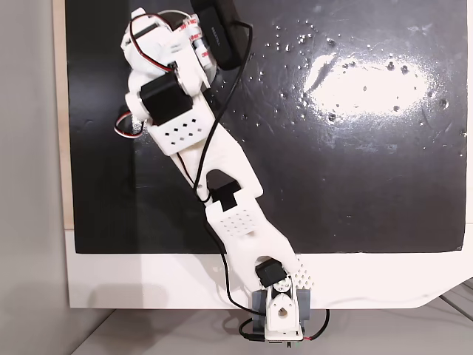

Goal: Grasp a cube and put it in the cup.

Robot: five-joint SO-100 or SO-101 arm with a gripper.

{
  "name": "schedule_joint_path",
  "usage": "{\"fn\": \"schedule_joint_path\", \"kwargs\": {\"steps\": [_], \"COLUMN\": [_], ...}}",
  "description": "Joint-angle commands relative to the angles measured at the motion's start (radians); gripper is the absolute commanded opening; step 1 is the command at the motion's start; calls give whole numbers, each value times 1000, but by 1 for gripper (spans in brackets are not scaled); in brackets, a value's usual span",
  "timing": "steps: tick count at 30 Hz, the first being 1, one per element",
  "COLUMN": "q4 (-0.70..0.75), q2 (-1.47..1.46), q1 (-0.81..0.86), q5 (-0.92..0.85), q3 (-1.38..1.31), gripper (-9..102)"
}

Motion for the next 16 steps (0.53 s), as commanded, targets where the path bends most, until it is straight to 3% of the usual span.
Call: {"fn": "schedule_joint_path", "kwargs": {"steps": [1, 16], "q4": [11, 9], "q2": [48, 35], "q1": [-6, -25], "q5": [-9, -12], "q3": [-58, -58], "gripper": [24, 24]}}
